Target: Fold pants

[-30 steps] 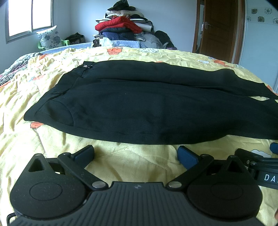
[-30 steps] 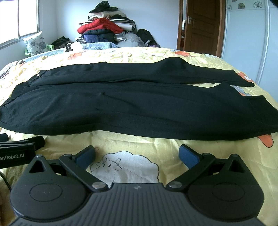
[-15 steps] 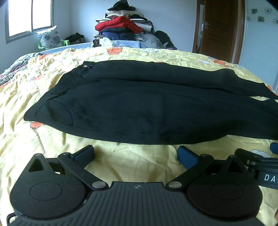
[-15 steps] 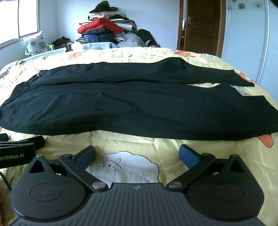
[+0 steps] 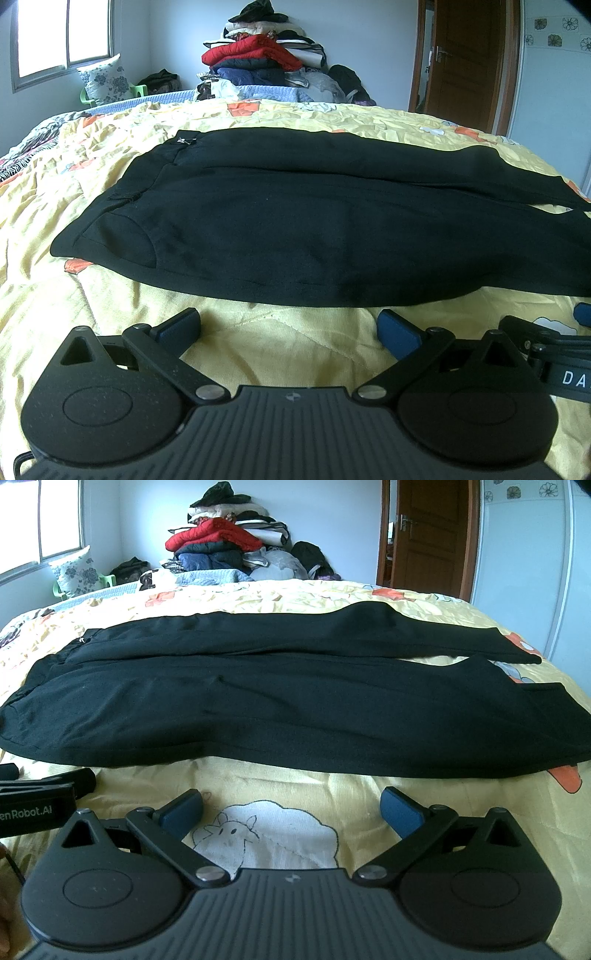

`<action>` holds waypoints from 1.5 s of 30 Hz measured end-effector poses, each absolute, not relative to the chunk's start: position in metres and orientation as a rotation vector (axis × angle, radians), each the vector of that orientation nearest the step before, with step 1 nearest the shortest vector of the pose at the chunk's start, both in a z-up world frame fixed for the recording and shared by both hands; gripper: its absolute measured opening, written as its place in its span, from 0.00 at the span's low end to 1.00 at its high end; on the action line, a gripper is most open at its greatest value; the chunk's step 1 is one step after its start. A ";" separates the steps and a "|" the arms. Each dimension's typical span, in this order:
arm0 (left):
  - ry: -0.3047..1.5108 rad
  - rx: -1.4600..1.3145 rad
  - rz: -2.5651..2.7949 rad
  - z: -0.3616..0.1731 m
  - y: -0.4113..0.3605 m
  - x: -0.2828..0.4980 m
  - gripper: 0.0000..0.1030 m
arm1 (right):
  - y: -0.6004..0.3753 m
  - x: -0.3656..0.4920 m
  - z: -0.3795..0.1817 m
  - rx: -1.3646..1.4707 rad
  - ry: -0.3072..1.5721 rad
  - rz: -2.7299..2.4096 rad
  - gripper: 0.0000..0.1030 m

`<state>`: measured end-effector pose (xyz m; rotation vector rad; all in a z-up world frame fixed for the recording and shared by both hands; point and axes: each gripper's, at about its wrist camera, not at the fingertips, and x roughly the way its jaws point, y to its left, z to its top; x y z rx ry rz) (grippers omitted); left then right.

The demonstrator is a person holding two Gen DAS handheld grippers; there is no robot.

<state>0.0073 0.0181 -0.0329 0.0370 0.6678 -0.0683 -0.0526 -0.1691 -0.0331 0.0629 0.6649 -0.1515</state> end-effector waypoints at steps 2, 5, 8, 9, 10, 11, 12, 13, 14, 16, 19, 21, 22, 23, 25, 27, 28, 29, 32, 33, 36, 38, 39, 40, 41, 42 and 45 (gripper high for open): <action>0.668 0.036 -0.068 -0.033 0.018 0.007 1.00 | -0.168 -0.053 -0.033 0.060 0.667 -0.147 1.00; 0.668 0.036 -0.068 -0.033 0.018 0.007 1.00 | -0.170 -0.055 -0.031 0.061 0.669 -0.110 1.00; 0.665 0.030 -0.071 -0.032 0.018 0.006 1.00 | -0.182 -0.059 -0.023 0.123 0.654 0.004 1.00; 0.663 0.027 -0.071 -0.032 0.017 0.006 1.00 | -0.188 -0.062 -0.017 0.168 0.623 0.045 1.00; 0.661 0.024 -0.071 -0.032 0.018 0.005 1.00 | -0.194 -0.064 -0.010 0.205 0.581 0.081 1.00; 0.657 0.020 -0.070 -0.031 0.018 0.004 0.99 | -0.199 -0.064 -0.002 0.226 0.536 0.111 1.00; 0.648 0.016 -0.069 -0.030 0.019 0.003 0.99 | -0.203 -0.061 0.008 0.226 0.490 0.141 1.00; 0.637 0.009 -0.066 -0.029 0.020 0.001 0.99 | -0.205 -0.055 0.016 0.203 0.454 0.184 1.00; 0.625 0.002 -0.064 -0.027 0.021 0.000 0.99 | -0.206 -0.046 0.023 0.166 0.442 0.224 1.00; 0.599 -0.016 -0.072 -0.023 0.025 -0.001 0.99 | -0.200 -0.017 0.036 0.050 0.470 0.285 1.00; 0.556 -0.026 -0.059 -0.014 0.033 0.001 0.98 | -0.184 0.034 0.049 -0.134 0.531 0.407 1.00; 0.554 0.012 -0.045 -0.007 0.035 0.008 0.98 | -0.167 0.071 0.055 -0.253 0.555 0.422 1.00; 0.558 0.034 -0.040 -0.004 0.037 0.013 0.98 | -0.161 0.093 0.057 -0.289 0.575 0.422 1.00; 0.563 0.049 -0.034 -0.001 0.039 0.018 0.98 | -0.156 0.113 0.058 -0.304 0.599 0.431 1.00; 0.560 0.064 -0.016 0.005 0.045 0.028 0.97 | -0.150 0.157 0.058 -0.303 0.650 0.459 1.00; 0.561 0.063 -0.005 0.011 0.054 0.039 0.97 | -0.151 0.191 0.053 -0.296 0.683 0.492 1.00; 0.567 0.058 0.000 0.014 0.058 0.044 0.96 | -0.150 0.208 0.048 -0.298 0.698 0.518 1.00; 0.575 0.052 -0.002 0.016 0.062 0.048 0.95 | -0.149 0.224 0.044 -0.308 0.705 0.536 1.00; 0.591 0.038 0.011 0.023 0.074 0.064 0.95 | -0.146 0.265 0.028 -0.335 0.751 0.565 1.00; 0.593 0.033 0.021 0.026 0.078 0.070 0.95 | -0.146 0.278 0.024 -0.324 0.781 0.577 1.00; 0.594 0.028 0.039 0.034 0.086 0.088 0.96 | -0.146 0.311 0.011 -0.301 0.809 0.615 0.98; 0.593 0.025 0.043 0.039 0.090 0.101 0.97 | -0.147 0.326 0.005 -0.292 0.823 0.666 0.85; 0.598 0.024 0.046 0.042 0.092 0.109 0.97 | -0.148 0.333 0.002 -0.285 0.834 0.687 0.77; 0.603 0.023 0.050 0.042 0.093 0.115 0.97 | -0.150 0.340 -0.002 -0.271 0.855 0.697 0.72; 0.608 0.023 0.051 0.042 0.094 0.121 0.97 | -0.150 0.346 -0.004 -0.250 0.879 0.702 0.67; 0.615 0.024 0.053 0.043 0.095 0.130 0.97 | -0.153 0.349 -0.005 -0.228 0.878 0.709 0.55; 0.635 0.014 0.051 0.046 0.097 0.157 0.97 | -0.159 0.349 -0.003 -0.209 0.862 0.723 0.12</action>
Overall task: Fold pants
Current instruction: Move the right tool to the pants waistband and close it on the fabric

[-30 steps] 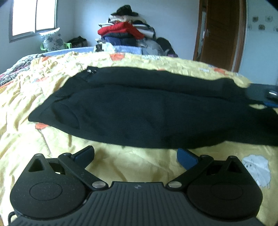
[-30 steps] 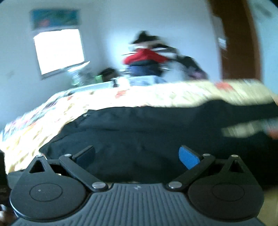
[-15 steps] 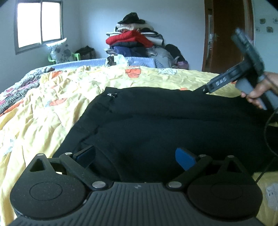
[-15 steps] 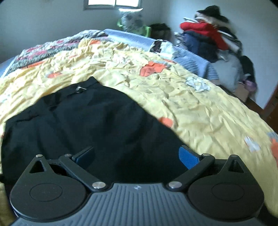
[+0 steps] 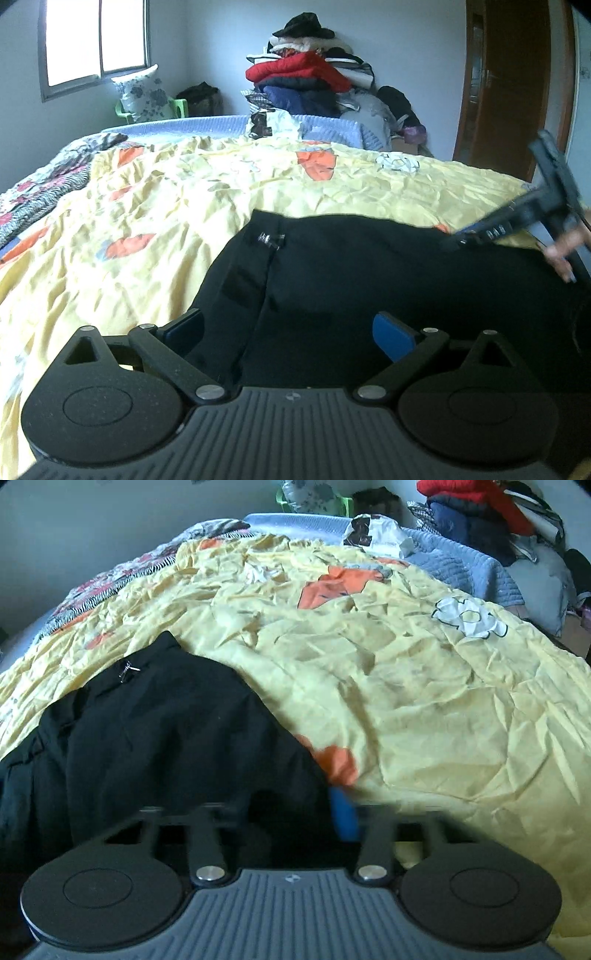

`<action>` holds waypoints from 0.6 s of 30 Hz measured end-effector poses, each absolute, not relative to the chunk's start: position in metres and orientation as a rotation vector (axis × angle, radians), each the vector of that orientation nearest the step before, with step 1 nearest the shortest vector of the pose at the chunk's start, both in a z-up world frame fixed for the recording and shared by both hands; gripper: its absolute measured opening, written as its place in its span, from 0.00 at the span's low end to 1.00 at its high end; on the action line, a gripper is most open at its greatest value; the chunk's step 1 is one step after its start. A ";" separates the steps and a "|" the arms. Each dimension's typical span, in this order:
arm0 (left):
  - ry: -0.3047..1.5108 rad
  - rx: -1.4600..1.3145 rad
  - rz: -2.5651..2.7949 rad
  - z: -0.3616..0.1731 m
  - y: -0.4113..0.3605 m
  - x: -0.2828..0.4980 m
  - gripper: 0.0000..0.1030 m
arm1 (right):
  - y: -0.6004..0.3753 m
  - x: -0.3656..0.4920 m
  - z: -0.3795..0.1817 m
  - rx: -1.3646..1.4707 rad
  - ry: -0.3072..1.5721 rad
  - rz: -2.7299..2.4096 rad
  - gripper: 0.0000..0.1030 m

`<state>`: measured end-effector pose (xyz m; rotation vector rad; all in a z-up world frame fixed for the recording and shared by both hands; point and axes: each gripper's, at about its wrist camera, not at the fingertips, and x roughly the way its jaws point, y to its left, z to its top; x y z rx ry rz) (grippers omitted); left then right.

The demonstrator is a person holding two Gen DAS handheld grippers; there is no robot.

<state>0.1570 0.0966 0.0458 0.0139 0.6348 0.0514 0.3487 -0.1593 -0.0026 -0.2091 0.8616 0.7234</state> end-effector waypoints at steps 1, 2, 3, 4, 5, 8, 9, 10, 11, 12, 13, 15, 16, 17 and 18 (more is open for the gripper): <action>0.642 -0.001 0.046 0.048 0.098 0.169 0.97 | -0.161 0.345 -0.001 -0.220 0.849 0.711 0.09; 0.648 -0.023 0.043 0.050 0.099 0.180 0.97 | -0.160 0.338 0.002 -0.245 0.823 0.704 0.07; 0.661 -0.051 0.037 0.052 0.102 0.192 0.97 | -0.157 0.330 0.004 -0.278 0.787 0.698 0.06; 0.685 -0.087 0.035 0.054 0.104 0.205 0.96 | -0.152 0.318 0.007 -0.330 0.744 0.690 0.05; 0.713 -0.135 0.028 0.055 0.109 0.217 0.96 | -0.145 0.300 0.010 -0.419 0.682 0.684 0.05; 0.810 -0.363 -0.027 0.054 0.128 0.258 0.96 | -0.122 0.243 0.014 -0.659 0.531 0.698 0.05; 0.841 -0.451 -0.052 0.053 0.134 0.270 0.96 | -0.116 0.224 0.013 -0.732 0.492 0.703 0.05; 0.865 -0.534 -0.081 0.051 0.139 0.282 0.96 | -0.111 0.206 0.012 -0.802 0.456 0.714 0.04; 0.895 -0.599 -0.095 0.048 0.143 0.295 0.96 | -0.107 0.189 0.010 -0.860 0.424 0.737 0.04; 0.926 -0.639 -0.098 0.045 0.145 0.307 0.96 | -0.104 0.177 0.009 -0.891 0.402 0.758 0.04; 0.954 -0.663 -0.100 0.041 0.145 0.319 0.96 | -0.103 0.166 0.008 -0.919 0.386 0.772 0.04; 1.001 -0.685 -0.083 0.034 0.143 0.337 0.96 | -0.099 0.151 0.004 -0.980 0.363 0.783 0.04; 1.026 -0.701 -0.055 0.029 0.144 0.344 0.95 | -0.098 0.150 0.002 -0.998 0.362 0.785 0.04; 1.039 -0.721 -0.032 0.026 0.144 0.346 0.95 | -0.099 0.154 0.003 -0.988 0.367 0.774 0.04; 1.032 -0.730 -0.029 0.025 0.145 0.344 0.95 | -0.103 0.162 0.006 -0.961 0.364 0.756 0.05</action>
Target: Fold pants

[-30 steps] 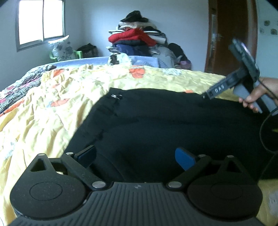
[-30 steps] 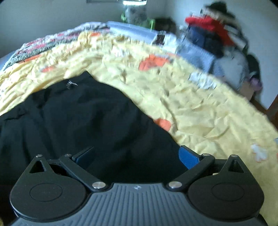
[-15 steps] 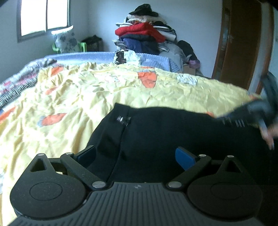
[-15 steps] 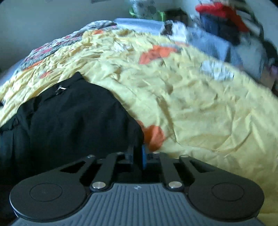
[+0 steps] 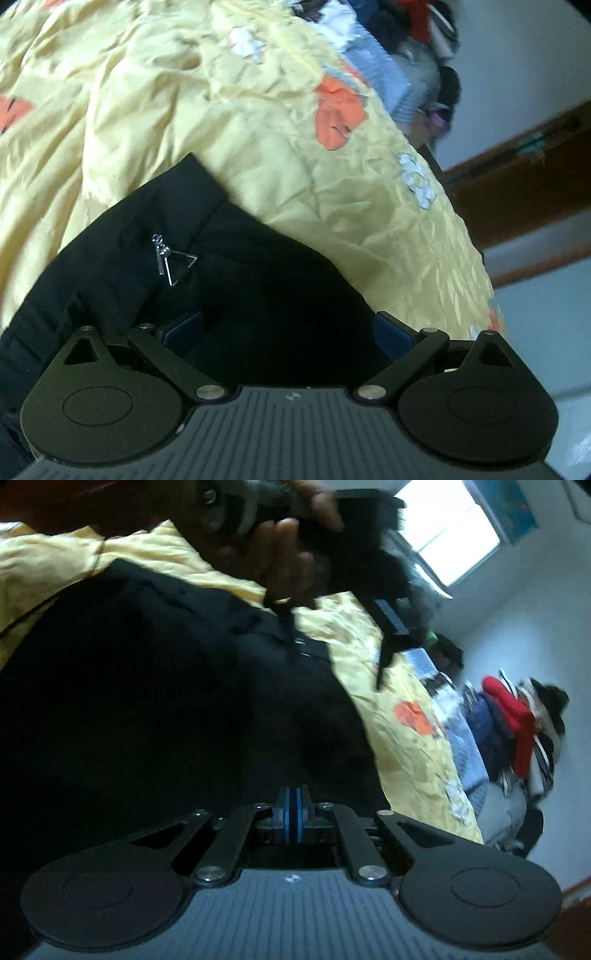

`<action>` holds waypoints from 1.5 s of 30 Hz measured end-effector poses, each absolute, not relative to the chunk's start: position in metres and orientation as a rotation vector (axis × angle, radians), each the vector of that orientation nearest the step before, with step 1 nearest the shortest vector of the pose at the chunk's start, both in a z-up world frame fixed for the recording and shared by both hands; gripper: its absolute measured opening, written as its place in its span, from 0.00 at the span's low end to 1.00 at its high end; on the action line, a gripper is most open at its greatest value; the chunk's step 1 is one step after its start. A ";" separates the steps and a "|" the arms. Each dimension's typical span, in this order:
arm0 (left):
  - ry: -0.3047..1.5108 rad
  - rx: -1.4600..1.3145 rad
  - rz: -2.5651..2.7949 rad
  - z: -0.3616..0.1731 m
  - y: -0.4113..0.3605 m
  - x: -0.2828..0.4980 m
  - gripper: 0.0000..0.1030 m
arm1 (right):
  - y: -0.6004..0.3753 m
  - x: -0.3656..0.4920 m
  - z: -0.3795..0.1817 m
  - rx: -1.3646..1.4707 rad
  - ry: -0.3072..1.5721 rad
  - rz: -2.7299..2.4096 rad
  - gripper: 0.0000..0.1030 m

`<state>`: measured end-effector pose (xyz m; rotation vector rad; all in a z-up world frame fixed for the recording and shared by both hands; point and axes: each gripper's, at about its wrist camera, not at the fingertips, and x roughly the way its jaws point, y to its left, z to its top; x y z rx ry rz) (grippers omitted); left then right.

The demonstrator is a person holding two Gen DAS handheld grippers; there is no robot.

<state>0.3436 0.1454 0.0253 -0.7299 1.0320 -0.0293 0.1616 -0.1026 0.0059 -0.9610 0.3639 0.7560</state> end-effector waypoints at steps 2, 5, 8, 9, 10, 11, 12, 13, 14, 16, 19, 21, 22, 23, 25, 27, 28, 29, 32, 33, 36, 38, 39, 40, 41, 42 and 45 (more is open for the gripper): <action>0.998 -0.715 -0.028 0.028 0.145 0.335 0.96 | -0.115 0.191 0.015 -0.861 0.366 0.711 0.23; 0.988 -0.678 -0.018 0.030 0.143 0.328 0.96 | -0.135 0.255 0.023 -0.636 0.501 0.716 0.92; 0.975 -0.644 -0.023 0.034 0.143 0.324 0.96 | -0.154 0.309 0.020 -0.424 0.585 0.730 0.91; 0.968 -0.626 -0.018 0.036 0.143 0.324 0.96 | -0.159 0.328 0.016 -0.350 0.650 0.745 0.91; 0.964 -0.611 -0.014 0.037 0.143 0.327 0.96 | -0.161 0.342 0.011 -0.288 0.702 0.755 0.91; 0.964 -0.608 -0.009 0.037 0.144 0.330 0.96 | -0.163 0.355 0.004 -0.244 0.742 0.748 0.80; 0.966 -0.619 -0.005 0.036 0.146 0.332 0.96 | -0.162 0.361 -0.002 -0.231 0.779 0.746 0.58; 0.973 -0.642 -0.005 0.034 0.149 0.335 0.96 | -0.162 0.362 -0.005 -0.240 0.766 0.734 0.41; 0.980 -0.670 -0.010 0.032 0.152 0.337 0.96 | -0.162 0.359 -0.002 -0.246 0.751 0.746 0.06; 0.991 -0.723 -0.020 0.027 0.157 0.341 0.96 | -0.154 0.335 0.006 -0.318 0.687 0.746 0.06; 1.002 -0.767 -0.020 0.023 0.158 0.347 0.96 | -0.135 0.268 0.011 -0.624 0.535 0.769 0.06; 0.999 -0.787 -0.020 0.022 0.157 0.353 0.99 | -0.124 0.225 0.012 -0.780 0.449 0.793 0.06; 1.001 -0.787 -0.017 0.022 0.156 0.357 1.00 | -0.120 0.209 0.012 -0.836 0.417 0.802 0.06; 1.009 -0.787 -0.007 0.021 0.155 0.360 0.99 | -0.116 0.194 0.012 -0.889 0.378 0.804 0.06; 1.021 -0.793 0.013 0.018 0.153 0.363 0.93 | -0.111 0.175 0.012 -0.938 0.345 0.812 0.06; 1.004 -0.790 0.046 0.019 0.153 0.357 0.67 | -0.112 0.173 0.012 -0.932 0.339 0.809 0.06; 1.006 -0.779 0.067 0.020 0.154 0.353 0.36 | -0.112 0.175 0.011 -0.923 0.348 0.803 0.06; 1.003 -0.783 0.065 0.020 0.156 0.348 0.11 | -0.113 0.181 0.011 -0.905 0.357 0.793 0.05; 0.932 -0.842 0.039 0.029 0.171 0.315 0.08 | -0.118 0.187 0.017 -0.818 0.391 0.774 0.05; 0.904 -0.831 0.032 0.035 0.175 0.301 0.08 | -0.120 0.186 0.021 -0.783 0.402 0.777 0.05; 0.834 -0.786 -0.014 0.052 0.183 0.247 0.08 | -0.124 0.168 0.034 -0.701 0.430 0.821 0.05; 0.834 -0.766 -0.040 0.054 0.188 0.210 0.08 | -0.122 0.147 0.039 -0.664 0.460 0.869 0.05; 0.840 -0.763 -0.046 0.053 0.191 0.193 0.08 | -0.123 0.136 0.040 -0.656 0.478 0.890 0.05; 0.850 -0.757 -0.047 0.050 0.193 0.175 0.08 | -0.122 0.124 0.039 -0.649 0.501 0.911 0.05; 0.858 -0.744 -0.047 0.047 0.195 0.161 0.08 | -0.121 0.112 0.037 -0.646 0.522 0.926 0.05; 0.868 -0.725 -0.046 0.043 0.195 0.149 0.08 | -0.118 0.099 0.033 -0.657 0.541 0.941 0.05; 0.909 -0.653 -0.018 0.024 0.193 0.124 0.08 | -0.106 0.068 0.018 -0.710 0.575 0.955 0.05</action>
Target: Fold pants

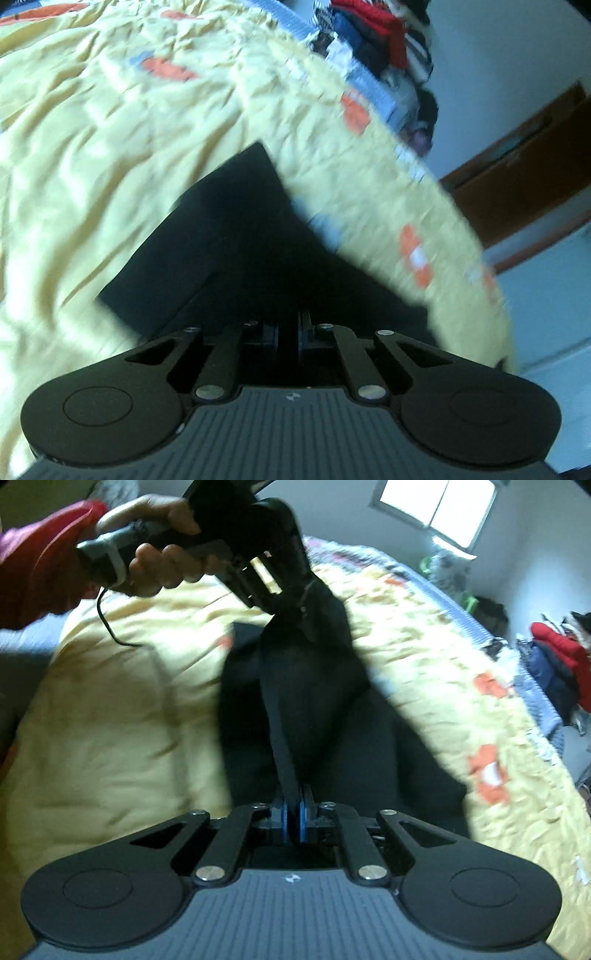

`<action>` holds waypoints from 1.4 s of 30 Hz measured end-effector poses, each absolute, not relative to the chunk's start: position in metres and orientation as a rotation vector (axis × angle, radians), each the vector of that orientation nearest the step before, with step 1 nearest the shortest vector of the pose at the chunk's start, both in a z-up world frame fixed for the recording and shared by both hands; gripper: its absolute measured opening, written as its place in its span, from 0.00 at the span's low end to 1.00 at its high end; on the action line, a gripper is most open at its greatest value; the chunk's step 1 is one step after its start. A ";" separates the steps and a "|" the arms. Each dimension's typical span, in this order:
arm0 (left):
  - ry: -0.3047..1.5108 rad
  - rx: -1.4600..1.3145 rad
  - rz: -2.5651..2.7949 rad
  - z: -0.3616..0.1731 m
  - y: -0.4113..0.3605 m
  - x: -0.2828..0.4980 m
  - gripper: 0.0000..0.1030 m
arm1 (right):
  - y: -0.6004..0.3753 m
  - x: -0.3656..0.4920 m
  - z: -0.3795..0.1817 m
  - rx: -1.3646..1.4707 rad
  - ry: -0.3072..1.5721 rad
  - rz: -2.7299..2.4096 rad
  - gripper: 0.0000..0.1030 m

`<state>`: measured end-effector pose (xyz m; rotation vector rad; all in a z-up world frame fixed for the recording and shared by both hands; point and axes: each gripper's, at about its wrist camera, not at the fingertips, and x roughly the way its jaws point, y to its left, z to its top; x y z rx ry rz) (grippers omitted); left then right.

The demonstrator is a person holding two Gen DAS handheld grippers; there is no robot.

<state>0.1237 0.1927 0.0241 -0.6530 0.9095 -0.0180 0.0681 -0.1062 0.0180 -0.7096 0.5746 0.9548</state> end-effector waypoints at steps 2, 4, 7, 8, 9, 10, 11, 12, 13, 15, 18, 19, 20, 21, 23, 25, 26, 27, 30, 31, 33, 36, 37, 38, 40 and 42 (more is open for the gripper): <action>0.934 -0.662 0.003 0.010 0.195 0.115 0.08 | -0.100 0.061 0.009 -0.732 0.584 0.920 0.05; 0.903 -0.652 0.001 0.008 0.198 0.106 0.10 | -0.096 0.061 0.002 -0.725 0.591 0.886 0.05; 0.888 -0.574 0.016 0.013 0.191 0.100 0.19 | -0.095 0.066 0.001 -0.681 0.614 0.853 0.06; 0.886 -0.547 0.029 0.013 0.188 0.096 0.30 | -0.098 0.059 0.001 -0.675 0.610 0.841 0.06; 0.880 -0.541 0.033 0.011 0.188 0.095 0.30 | -0.096 0.061 0.000 -0.666 0.607 0.829 0.06; 0.876 -0.540 0.032 0.012 0.188 0.092 0.32 | -0.096 0.059 -0.001 -0.657 0.603 0.812 0.07; 0.875 -0.529 0.031 0.014 0.188 0.090 0.36 | -0.095 0.054 -0.001 -0.659 0.592 0.789 0.07; 0.875 -0.513 0.036 0.017 0.187 0.088 0.39 | -0.095 0.049 0.001 -0.674 0.577 0.770 0.08; 0.865 -0.498 0.049 0.021 0.188 0.084 0.45 | -0.098 0.039 0.004 -0.684 0.560 0.753 0.08; 0.838 -0.460 0.096 0.028 0.188 0.078 0.53 | -0.117 0.019 0.015 -0.619 0.530 0.731 0.12; 0.775 -0.377 0.202 0.045 0.185 0.064 0.62 | -0.172 0.000 0.034 -0.436 0.514 0.612 0.12; 0.750 -0.359 0.219 0.051 0.183 0.060 0.62 | -0.193 -0.002 0.036 -0.393 0.523 0.542 0.12; 0.730 -0.349 0.219 0.056 0.179 0.057 0.63 | -0.217 -0.004 0.035 -0.350 0.542 0.454 0.13; 0.718 -0.343 0.205 0.061 0.172 0.056 0.63 | -0.240 -0.004 0.032 -0.306 0.566 0.373 0.13; 0.718 -0.328 0.117 0.068 0.149 0.061 0.68 | -0.289 -0.005 0.022 -0.198 0.628 0.190 0.13; 0.734 -0.299 -0.009 0.068 0.119 0.071 0.72 | -0.328 -0.008 0.011 -0.117 0.677 0.021 0.13; 0.748 -0.278 -0.058 0.066 0.101 0.076 0.72 | -0.344 -0.010 0.004 -0.079 0.705 -0.040 0.13; 0.763 -0.256 -0.104 0.063 0.083 0.082 0.72 | -0.356 -0.013 -0.002 -0.042 0.735 -0.064 0.13; 0.797 -0.181 -0.237 0.048 0.030 0.095 0.72 | -0.366 -0.028 0.001 0.003 0.729 -0.020 0.14; 0.804 -0.165 -0.265 0.042 0.017 0.098 0.72 | -0.366 -0.031 0.005 -0.015 0.715 -0.029 0.14; 0.811 -0.144 -0.322 0.030 -0.007 0.102 0.72 | -0.373 -0.026 0.018 -0.016 0.667 -0.061 0.14; 0.806 -0.128 -0.403 0.016 -0.031 0.101 0.72 | -0.383 0.004 0.047 0.043 0.569 -0.079 0.15; 0.799 -0.130 -0.421 0.011 -0.037 0.099 0.72 | -0.386 0.022 0.056 0.063 0.538 -0.077 0.17; 0.786 -0.135 -0.435 0.006 -0.039 0.096 0.75 | -0.392 0.038 0.060 0.076 0.522 -0.077 0.27; 0.759 -0.130 -0.452 0.001 -0.045 0.088 0.79 | -0.405 0.085 0.066 0.116 0.534 -0.115 0.55; 0.742 -0.121 -0.475 0.000 -0.047 0.084 0.79 | -0.418 0.131 0.065 0.160 0.549 -0.177 0.70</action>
